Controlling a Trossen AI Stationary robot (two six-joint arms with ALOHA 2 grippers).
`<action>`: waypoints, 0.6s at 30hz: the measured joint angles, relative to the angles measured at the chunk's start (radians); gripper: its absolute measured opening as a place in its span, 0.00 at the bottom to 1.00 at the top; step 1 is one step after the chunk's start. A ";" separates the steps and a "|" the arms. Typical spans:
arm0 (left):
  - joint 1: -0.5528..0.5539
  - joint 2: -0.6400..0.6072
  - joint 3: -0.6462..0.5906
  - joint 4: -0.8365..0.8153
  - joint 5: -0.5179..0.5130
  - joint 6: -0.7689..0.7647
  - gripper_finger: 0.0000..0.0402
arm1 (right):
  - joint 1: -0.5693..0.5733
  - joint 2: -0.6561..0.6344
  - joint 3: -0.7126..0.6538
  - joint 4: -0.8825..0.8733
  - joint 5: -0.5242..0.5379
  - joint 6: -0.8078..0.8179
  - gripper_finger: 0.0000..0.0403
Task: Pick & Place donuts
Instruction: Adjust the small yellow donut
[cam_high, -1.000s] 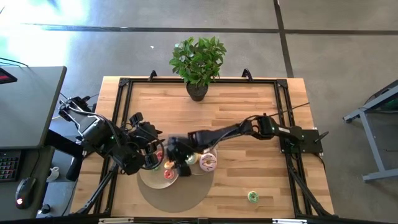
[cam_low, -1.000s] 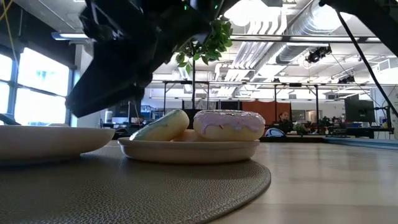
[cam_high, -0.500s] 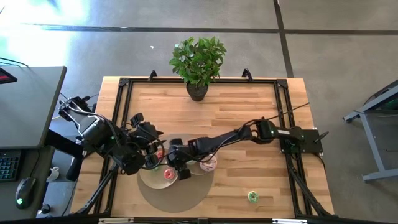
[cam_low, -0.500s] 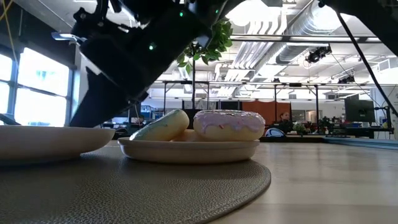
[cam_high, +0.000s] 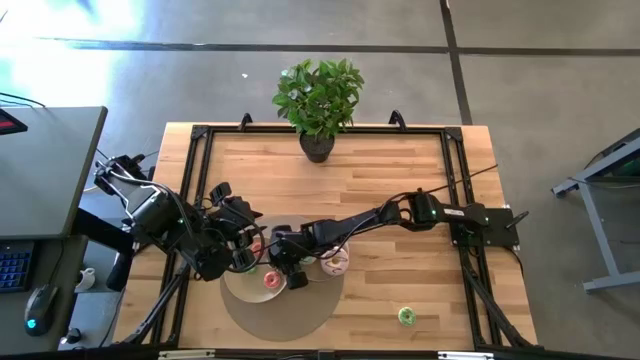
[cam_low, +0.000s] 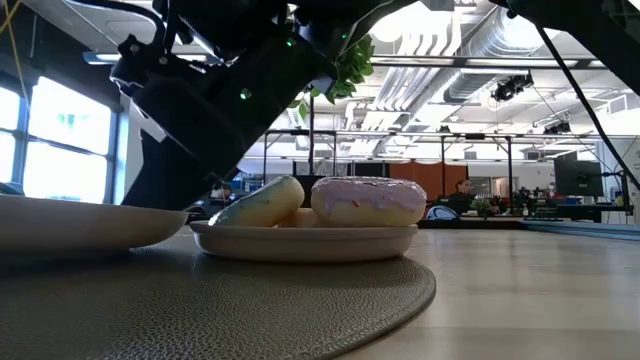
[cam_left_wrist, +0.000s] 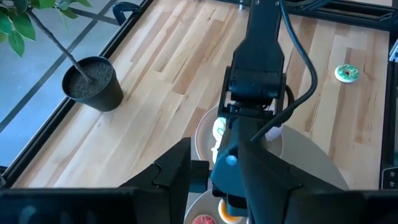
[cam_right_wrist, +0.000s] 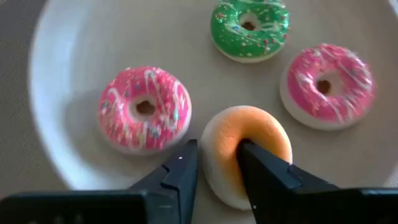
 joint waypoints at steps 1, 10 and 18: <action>0.000 0.000 0.000 0.000 0.000 0.000 0.32 | 0.000 0.001 0.000 -0.002 0.000 -0.001 0.26; 0.000 0.000 0.000 -0.001 0.003 0.000 0.32 | -0.001 -0.043 -0.002 -0.009 0.026 0.001 0.04; -0.045 -0.001 -0.024 -0.019 -0.036 0.050 0.32 | -0.001 -0.177 -0.002 -0.080 -0.048 0.004 0.06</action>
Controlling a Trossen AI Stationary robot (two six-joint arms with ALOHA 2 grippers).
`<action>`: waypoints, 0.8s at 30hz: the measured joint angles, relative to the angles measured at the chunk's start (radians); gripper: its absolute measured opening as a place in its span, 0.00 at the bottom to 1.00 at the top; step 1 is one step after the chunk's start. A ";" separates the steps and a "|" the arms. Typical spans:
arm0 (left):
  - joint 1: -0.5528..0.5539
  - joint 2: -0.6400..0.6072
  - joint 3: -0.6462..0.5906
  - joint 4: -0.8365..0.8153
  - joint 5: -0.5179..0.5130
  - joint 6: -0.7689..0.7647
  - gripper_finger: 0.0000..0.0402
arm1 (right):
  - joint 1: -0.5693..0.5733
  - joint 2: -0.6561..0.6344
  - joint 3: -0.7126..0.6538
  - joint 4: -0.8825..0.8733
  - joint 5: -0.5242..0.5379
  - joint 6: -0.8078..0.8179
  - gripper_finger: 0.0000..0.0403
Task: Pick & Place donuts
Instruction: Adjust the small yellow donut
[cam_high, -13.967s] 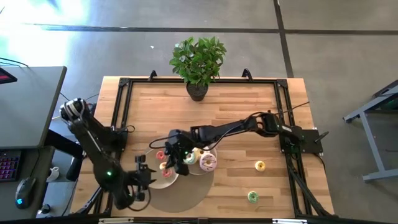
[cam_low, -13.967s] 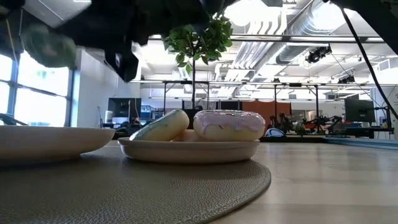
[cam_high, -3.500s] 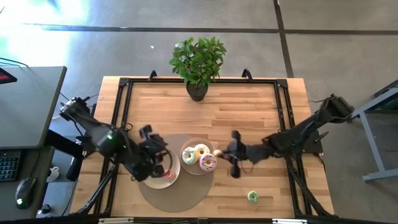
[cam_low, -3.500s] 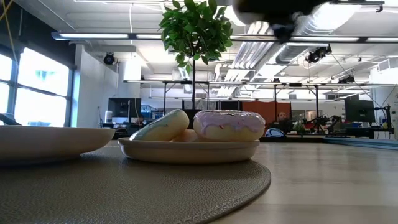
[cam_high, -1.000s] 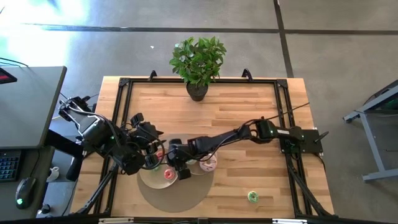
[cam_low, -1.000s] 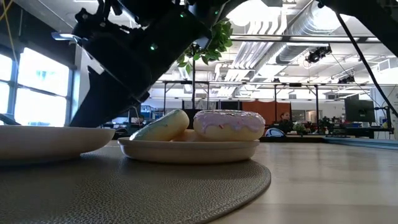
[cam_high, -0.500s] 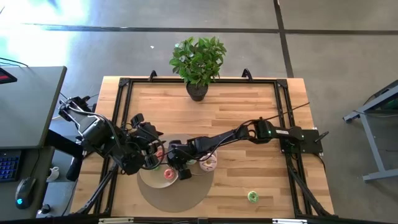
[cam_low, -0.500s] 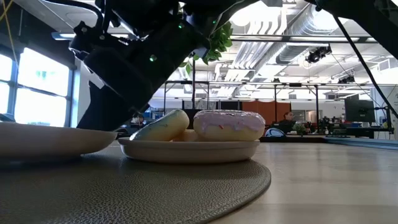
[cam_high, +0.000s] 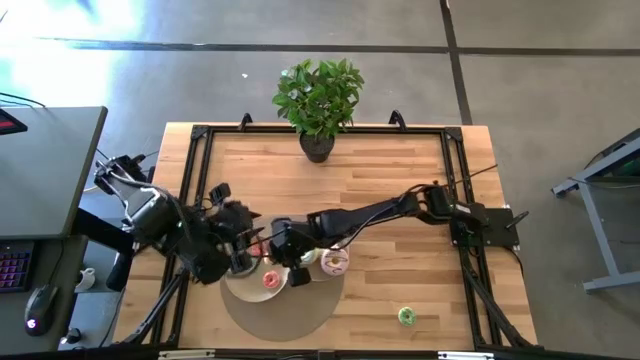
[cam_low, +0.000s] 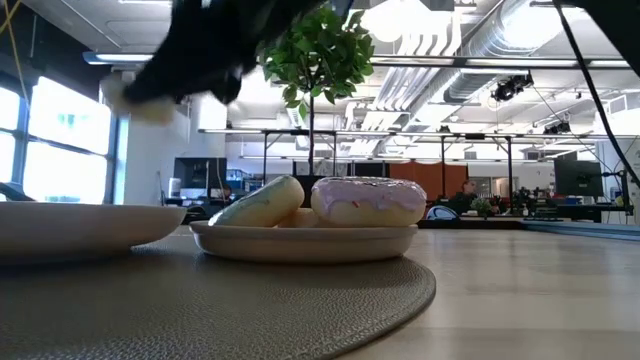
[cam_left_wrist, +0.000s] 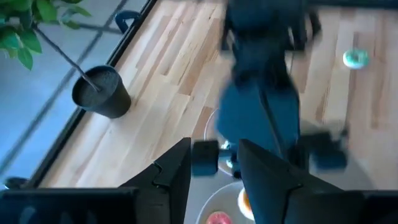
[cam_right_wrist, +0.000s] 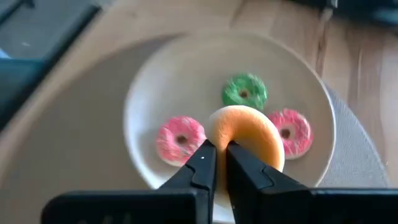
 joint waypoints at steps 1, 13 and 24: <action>-0.025 0.000 -0.014 -0.007 -0.024 -0.001 0.32 | 0.000 -0.016 0.000 -0.010 -0.018 0.000 0.04; -0.375 0.001 -0.455 0.122 -0.149 -0.327 0.11 | -0.041 -0.069 0.001 -0.104 -0.299 0.010 0.02; -0.354 0.001 -0.764 0.444 -0.067 -0.295 0.05 | -0.050 -0.049 0.001 -0.090 -0.419 0.031 0.04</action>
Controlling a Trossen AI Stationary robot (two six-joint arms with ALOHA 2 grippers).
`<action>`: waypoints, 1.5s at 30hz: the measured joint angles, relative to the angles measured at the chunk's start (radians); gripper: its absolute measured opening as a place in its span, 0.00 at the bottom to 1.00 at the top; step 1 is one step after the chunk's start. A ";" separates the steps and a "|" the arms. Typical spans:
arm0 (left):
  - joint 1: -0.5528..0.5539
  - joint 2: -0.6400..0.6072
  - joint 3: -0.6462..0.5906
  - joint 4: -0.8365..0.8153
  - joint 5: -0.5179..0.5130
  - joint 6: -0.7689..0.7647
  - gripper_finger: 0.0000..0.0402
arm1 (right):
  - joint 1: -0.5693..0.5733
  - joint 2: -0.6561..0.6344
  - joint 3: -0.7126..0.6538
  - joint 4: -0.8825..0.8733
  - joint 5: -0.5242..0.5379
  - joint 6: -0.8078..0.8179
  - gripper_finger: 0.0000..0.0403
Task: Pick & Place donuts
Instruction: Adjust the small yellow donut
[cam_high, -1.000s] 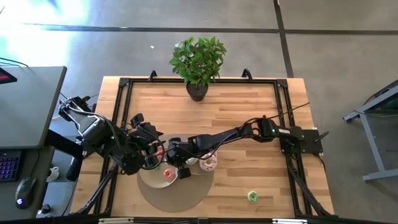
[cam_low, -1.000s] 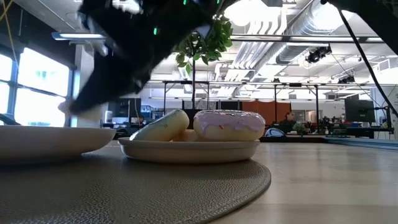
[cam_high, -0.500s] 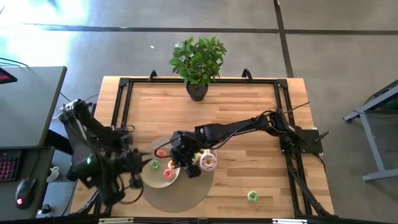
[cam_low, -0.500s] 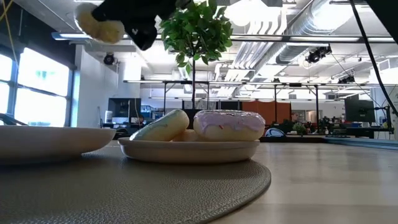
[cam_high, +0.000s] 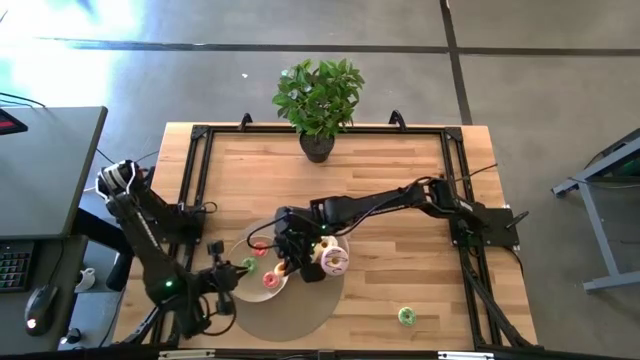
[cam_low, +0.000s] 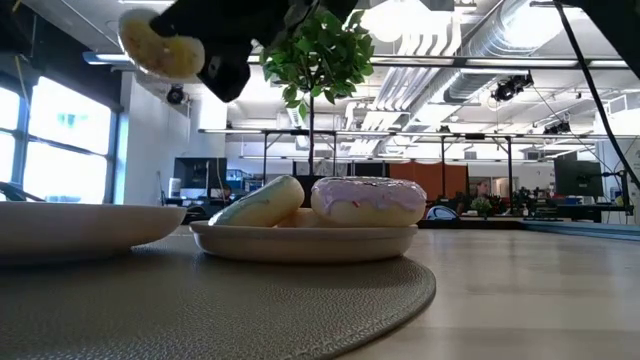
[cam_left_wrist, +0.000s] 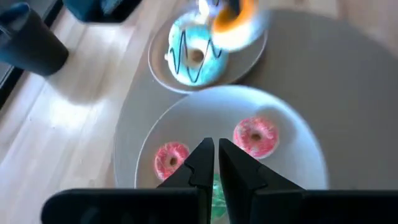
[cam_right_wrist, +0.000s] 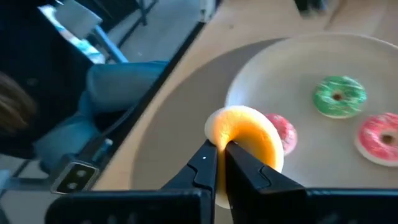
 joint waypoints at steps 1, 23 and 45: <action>0.014 0.000 -0.011 0.010 0.005 0.018 0.05 | 0.000 0.000 0.000 0.001 -0.013 0.011 0.03; 0.122 0.064 -0.019 0.333 -0.139 0.665 0.41 | -0.017 0.006 0.000 0.099 -0.004 0.276 0.03; 0.132 0.066 -0.019 0.331 -0.124 0.608 0.05 | -0.019 0.006 0.000 0.087 0.101 0.277 0.21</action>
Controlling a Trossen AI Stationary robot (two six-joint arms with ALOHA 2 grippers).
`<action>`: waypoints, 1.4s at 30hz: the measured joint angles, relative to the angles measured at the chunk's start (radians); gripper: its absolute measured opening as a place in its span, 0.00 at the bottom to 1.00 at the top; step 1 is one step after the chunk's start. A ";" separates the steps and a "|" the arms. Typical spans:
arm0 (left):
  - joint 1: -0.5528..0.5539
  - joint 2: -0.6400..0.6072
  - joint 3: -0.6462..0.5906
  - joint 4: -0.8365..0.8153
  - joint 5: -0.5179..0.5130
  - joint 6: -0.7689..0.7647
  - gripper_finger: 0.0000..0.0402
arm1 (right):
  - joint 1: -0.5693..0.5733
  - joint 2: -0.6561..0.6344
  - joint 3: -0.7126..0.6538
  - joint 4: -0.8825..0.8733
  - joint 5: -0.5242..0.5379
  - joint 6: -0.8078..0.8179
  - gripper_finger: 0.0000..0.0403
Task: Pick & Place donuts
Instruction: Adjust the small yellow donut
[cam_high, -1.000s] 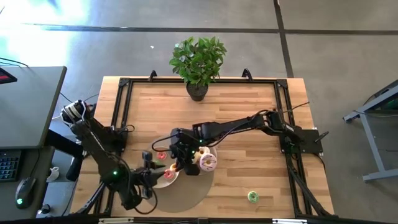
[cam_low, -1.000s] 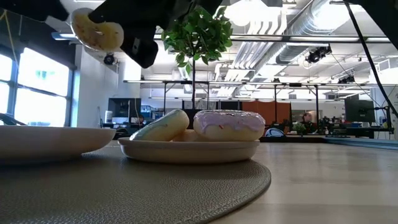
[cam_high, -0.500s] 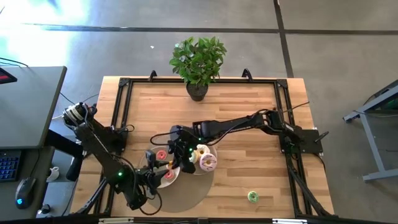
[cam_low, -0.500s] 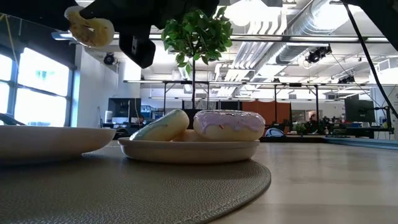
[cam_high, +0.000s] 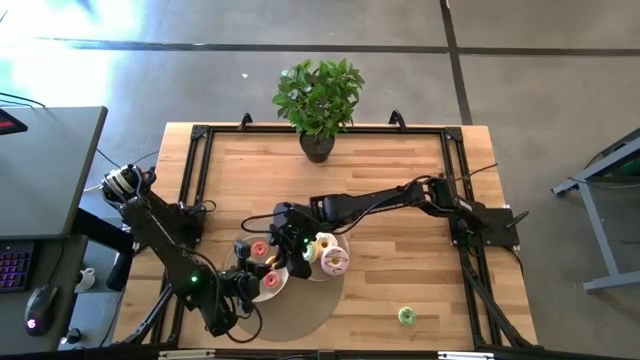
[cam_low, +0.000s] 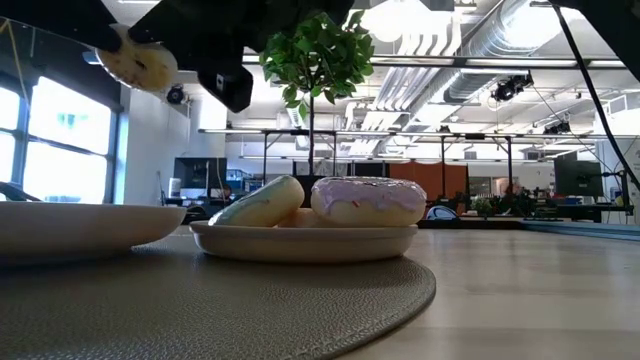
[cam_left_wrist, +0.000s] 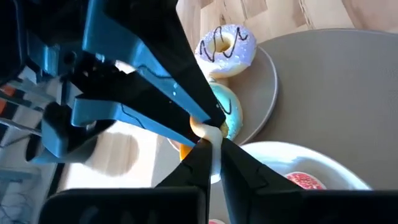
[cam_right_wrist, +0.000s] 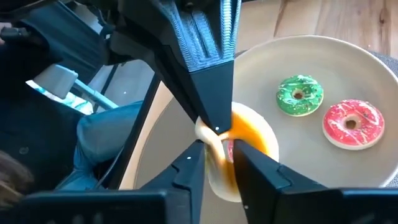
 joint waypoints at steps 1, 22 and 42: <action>0.000 0.000 0.000 0.000 0.006 -0.012 0.05 | 0.000 0.000 0.000 -0.007 0.000 0.000 0.23; 0.123 -0.012 -0.050 -0.141 0.403 -0.821 0.00 | 0.013 -0.214 0.000 -0.589 0.264 -0.072 0.32; 0.764 -0.020 -0.118 0.057 1.290 0.009 0.00 | 0.080 -0.280 0.000 -0.810 0.370 -0.134 0.32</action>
